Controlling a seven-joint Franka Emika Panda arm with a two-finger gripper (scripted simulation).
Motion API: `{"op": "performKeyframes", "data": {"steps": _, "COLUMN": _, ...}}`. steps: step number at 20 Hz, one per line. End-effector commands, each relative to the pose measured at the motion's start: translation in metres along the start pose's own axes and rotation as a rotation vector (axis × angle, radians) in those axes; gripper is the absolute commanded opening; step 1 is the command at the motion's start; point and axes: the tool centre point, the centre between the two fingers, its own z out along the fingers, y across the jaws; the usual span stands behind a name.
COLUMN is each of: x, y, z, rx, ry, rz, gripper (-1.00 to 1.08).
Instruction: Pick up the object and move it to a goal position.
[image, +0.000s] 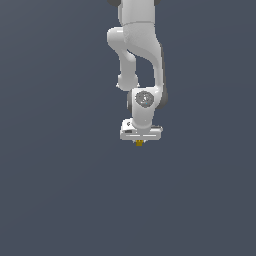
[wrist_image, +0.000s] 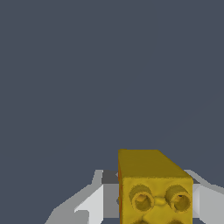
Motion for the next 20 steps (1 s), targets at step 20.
{"op": "performKeyframes", "data": {"steps": 20, "x": -0.008, "y": 0.049, "z": -0.088, "rx": 0.001, "ry": 0.000, "rz": 0.000, "gripper": -1.00}}
